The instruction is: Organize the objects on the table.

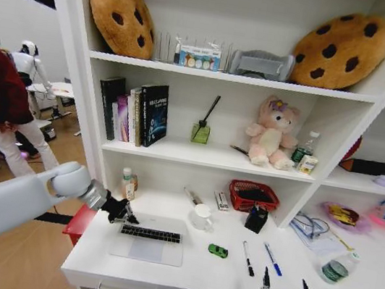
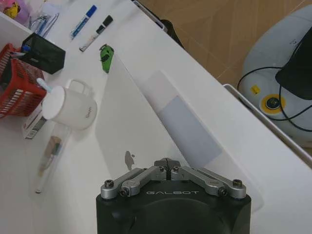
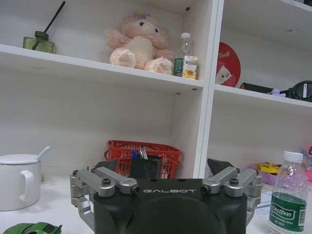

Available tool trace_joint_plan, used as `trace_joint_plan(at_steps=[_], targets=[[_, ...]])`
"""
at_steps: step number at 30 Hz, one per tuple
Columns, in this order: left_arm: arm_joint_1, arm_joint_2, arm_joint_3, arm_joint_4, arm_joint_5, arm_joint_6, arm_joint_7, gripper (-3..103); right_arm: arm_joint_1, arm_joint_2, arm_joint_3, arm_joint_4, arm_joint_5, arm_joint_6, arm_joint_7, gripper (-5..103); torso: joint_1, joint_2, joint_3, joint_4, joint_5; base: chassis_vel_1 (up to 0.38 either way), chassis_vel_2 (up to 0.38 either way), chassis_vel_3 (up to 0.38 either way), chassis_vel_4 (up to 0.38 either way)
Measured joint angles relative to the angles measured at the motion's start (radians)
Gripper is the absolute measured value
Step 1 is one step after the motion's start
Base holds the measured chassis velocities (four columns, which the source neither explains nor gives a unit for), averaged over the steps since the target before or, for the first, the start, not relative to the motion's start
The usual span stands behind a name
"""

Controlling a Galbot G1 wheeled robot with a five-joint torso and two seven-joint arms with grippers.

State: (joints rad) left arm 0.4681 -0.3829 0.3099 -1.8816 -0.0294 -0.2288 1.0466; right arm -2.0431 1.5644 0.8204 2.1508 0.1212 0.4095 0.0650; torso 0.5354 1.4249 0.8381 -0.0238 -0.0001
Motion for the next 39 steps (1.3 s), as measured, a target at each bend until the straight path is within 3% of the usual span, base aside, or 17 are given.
trace_joint_plan(at_steps=[4, 5, 9, 16, 19, 20, 23, 24, 25, 26, 29, 30, 33, 34, 36, 37, 39], targets=[[0.319, 0.045, -0.253, -0.029, 0.021, -0.012, -0.058, 0, -0.005, 0.001, -0.003, 0.005, 0.007, -0.007, 0.011, 100, 0.0, 0.0, 0.0, 0.0004, 0.0002, 0.0, 0.0, 0.0, 0.0], [0.319, 0.045, -0.253, -0.029, 0.021, -0.012, -0.058, 0, -0.005, 0.001, -0.003, 0.005, 0.007, -0.007, 0.011, 100, 0.0, 0.0, 0.0, 0.0004, 0.0002, 0.0, 0.0, 0.0, 0.0], [0.5, 0.076, -0.4, -0.008, -0.063, -0.017, -0.229, 0, -0.012, 0.002, -0.014, 0.026, 0.011, -0.031, 0.026, 100, 0.0, 0.0, 0.0, 0.0, 0.0001, 0.0, 0.0, 0.0, 0.0], [0.54, 0.033, -0.454, 0.021, -0.211, 0.005, -0.386, 0, -0.033, 0.026, -0.001, 0.054, 0.027, -0.038, 0.028, 100, 0.0, 0.0, 0.0, -0.0003, 0.0002, 0.0, 0.0, 0.0, 0.0], [0.623, -0.042, -0.554, 0.01, -0.274, 0.056, -0.517, 0, -0.045, 0.031, 0.0, 0.069, 0.041, -0.043, 0.027, 100, 0.0, 0.0, 0.0, -0.0006, 0.0001, 0.0, 0.0, 0.0, 0.0], [0.623, -0.042, -0.554, 0.01, -0.274, 0.056, -0.517, 0, -0.045, 0.031, 0.0, 0.069, 0.041, -0.043, 0.027, 100, 0.0, 0.0, 0.0, -0.0006, 0.0001, 0.0, 0.0, 0.0, 0.0], [0.848, -0.18, -0.788, -0.044, -0.326, 0.134, -0.657, 1, -0.048, 0.022, -0.005, 0.086, 0.055, -0.056, 0.001, 100, 0.0, 0.0, 0.0, -0.0003, -0.0001, 0.0, 0.0, 0.0, 0.0], [0.848, -0.18, -0.788, -0.044, -0.326, 0.134, -0.657, 1, -0.048, 0.022, -0.005, 0.086, 0.055, -0.056, 0.001, 100, 0.0, 0.0, 0.0, -0.0003, -0.0001, 0.0, 0.0, 0.0, 0.0], [0.937, -0.237, -0.875, -0.064, -0.332, 0.159, -0.719, 7, -0.047, 0.018, -0.01, 0.09, 0.057, -0.063, -0.008, 100, 0.0, 0.0, 0.0, 0.0002, -0.0001, 0.0, 0.0, 0.0, 0.0], [0.937, -0.237, -0.875, -0.064, -0.332, 0.159, -0.719, 7, -0.047, 0.018, -0.01, 0.09, 0.057, -0.063, -0.008, 100, 0.0, 0.0, 0.0, 0.0002, -0.0001, 0.0, 0.0, 0.0, 0.0], [1.134, -0.396, -1.103, -0.136, -0.374, 0.248, -0.906, 23, -0.046, -0.005, -0.023, 0.095, 0.057, -0.078, -0.021, 100, 0.0, 0.0, 0.0, 0.0002, 0.0006, 0.0, 0.0, 0.0, 0.0], [1.134, -0.396, -1.103, -0.136, -0.374, 0.248, -0.906, 23, -0.046, -0.005, -0.023, 0.095, 0.057, -0.078, -0.021, 100, 0.0, 0.0, 0.0, 0.0002, 0.0006, 0.0, 0.0, 0.0, 0.0], [1.271, -0.536, -1.217, -0.217, -0.46, 0.326, -0.989, 39, -0.039, -0.034, -0.022, 0.104, 0.063, -0.092, -0.028, 100, 0.0, 0.0, 0.0, 0.0004, 0.0, 0.0, 0.0, 0.0, 0.0], [1.271, -0.536, -1.217, -0.217, -0.46, 0.326, -0.989, 39, -0.039, -0.034, -0.022, 0.104, 0.063, -0.092, -0.028, 100, 0.0, 0.0, 0.0, 0.0004, 0.0, 0.0, 0.0, 0.0, 0.0], [1.352, -0.648, -1.285, -0.305, -0.492, 0.361, -1.032, 49, -0.034, -0.056, -0.019, 0.112, 0.077, -0.104, -0.045, 100, 0.0, 0.0, 0.0, 0.0004, 0.0006, 0.0, 0.0, 0.0, 0.0], [1.352, -0.648, -1.285, -0.305, -0.492, 0.361, -1.032, 49, -0.034, -0.056, -0.019, 0.112, 0.077, -0.104, -0.045, 100, 0.0, 0.0, 0.0, 0.0004, 0.0006, 0.0, 0.0, 0.0, 0.0], [1.382, -0.732, -1.303, -0.385, -0.52, 0.385, -1.083, 60, -0.044, -0.061, -0.019, 0.116, 0.082, -0.106, -0.088, 100, 0.0, 0.0, 0.0, 0.0, 0.0003, 0.0, 0.0, 0.0, 0.0]])
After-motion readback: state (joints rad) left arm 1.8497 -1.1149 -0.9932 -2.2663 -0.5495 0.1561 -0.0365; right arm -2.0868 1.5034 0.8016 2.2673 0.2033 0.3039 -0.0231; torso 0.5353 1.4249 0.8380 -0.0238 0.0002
